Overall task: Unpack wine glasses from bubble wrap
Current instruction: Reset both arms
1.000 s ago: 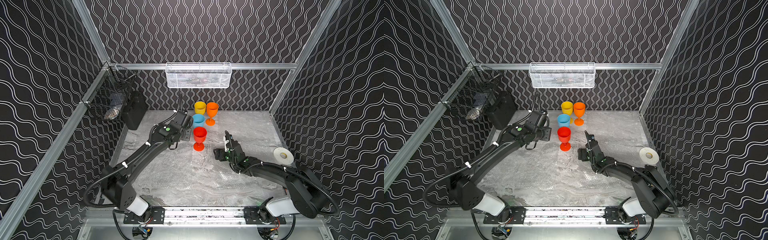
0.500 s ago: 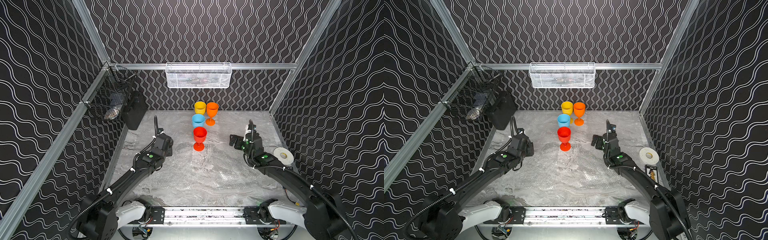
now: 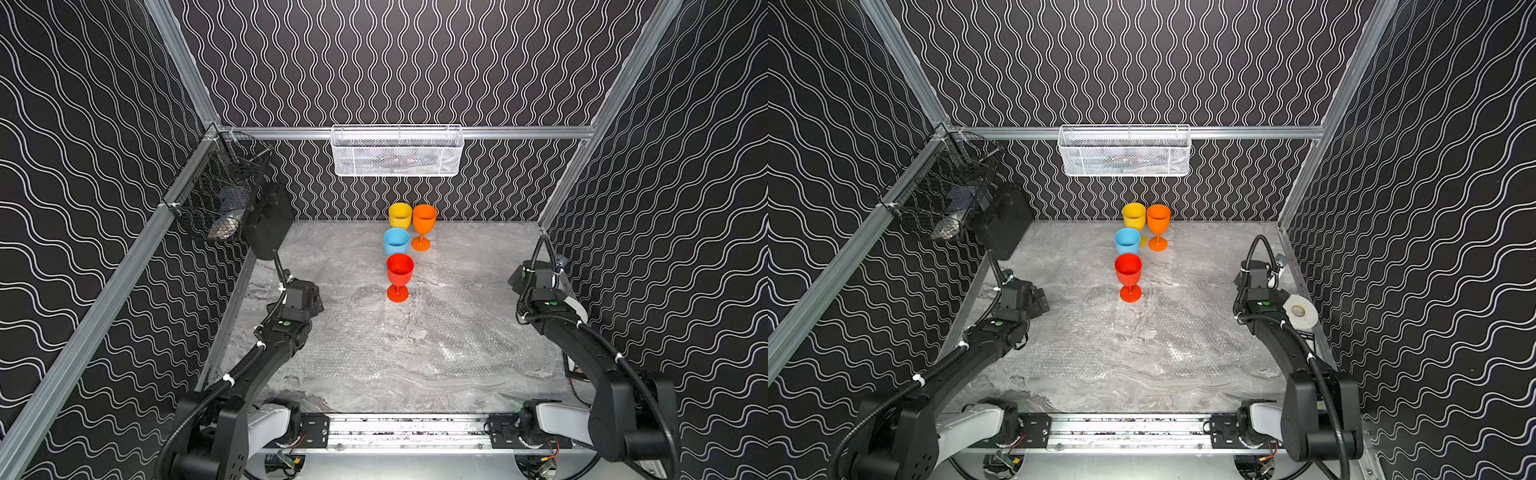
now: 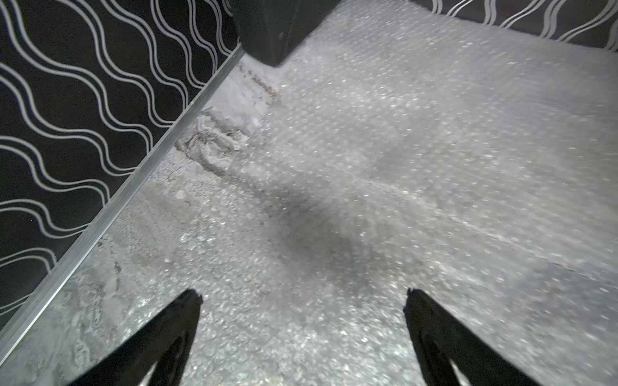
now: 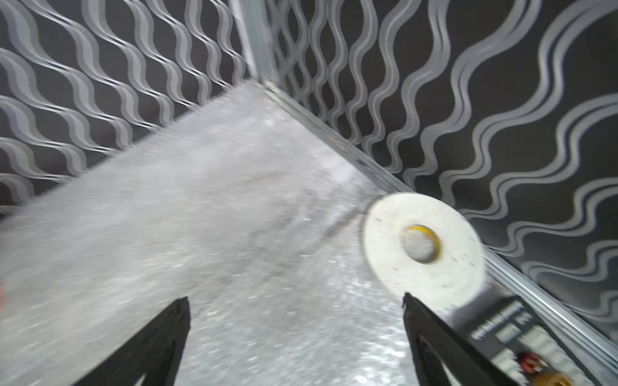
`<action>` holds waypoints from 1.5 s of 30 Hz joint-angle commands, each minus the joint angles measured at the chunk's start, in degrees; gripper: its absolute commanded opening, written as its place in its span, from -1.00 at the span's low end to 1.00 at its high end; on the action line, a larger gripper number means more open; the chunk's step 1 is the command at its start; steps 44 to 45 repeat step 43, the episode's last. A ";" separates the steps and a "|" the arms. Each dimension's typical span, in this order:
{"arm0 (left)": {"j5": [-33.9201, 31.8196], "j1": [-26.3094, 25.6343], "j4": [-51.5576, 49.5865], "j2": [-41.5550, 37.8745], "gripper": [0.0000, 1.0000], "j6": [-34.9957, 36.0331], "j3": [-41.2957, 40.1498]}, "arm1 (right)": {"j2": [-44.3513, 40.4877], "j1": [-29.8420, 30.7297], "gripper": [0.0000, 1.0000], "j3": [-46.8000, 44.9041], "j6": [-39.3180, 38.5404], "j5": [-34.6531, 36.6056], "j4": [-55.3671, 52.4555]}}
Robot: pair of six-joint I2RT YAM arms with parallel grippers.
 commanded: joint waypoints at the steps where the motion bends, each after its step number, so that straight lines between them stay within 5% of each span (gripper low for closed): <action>1: 0.57 2.19 14.01 2.77 0.99 4.77 -2.99 | 1.07 -1.84 1.00 -3.66 -0.10 -0.63 8.97; 8: 7.40 2.22 56.34 10.94 0.99 17.70 -16.83 | 1.90 -2.05 1.00 -18.65 -11.47 -9.67 38.92; 13: 12.09 2.25 55.15 15.58 0.99 17.11 -13.64 | 7.98 -2.06 0.99 -19.85 -13.32 -12.16 47.26; 18: 21.60 2.19 72.07 29.01 0.99 20.47 -14.70 | 16.40 -2.05 0.99 -22.20 -16.16 -17.27 62.47; 23: 24.92 2.08 57.53 27.40 0.99 21.58 -8.85 | 21.97 -1.98 0.99 -19.94 -18.10 -20.64 63.66; 26: 25.82 1.86 59.09 27.89 0.99 21.69 -9.19 | 19.14 -1.88 0.99 -15.78 -17.11 -21.07 50.20; 29: 25.78 1.86 59.52 27.81 0.99 21.78 -9.36 | 21.76 -1.87 0.99 -17.61 -18.49 -21.35 58.95; 32: 25.75 1.86 59.60 27.85 0.99 21.76 -9.37 | 19.80 -1.87 0.99 -16.13 -17.43 -21.12 52.01; 45: 25.82 1.86 59.73 27.83 0.99 21.77 -9.45 | 20.85 -1.87 0.99 -16.93 -17.98 -21.25 55.60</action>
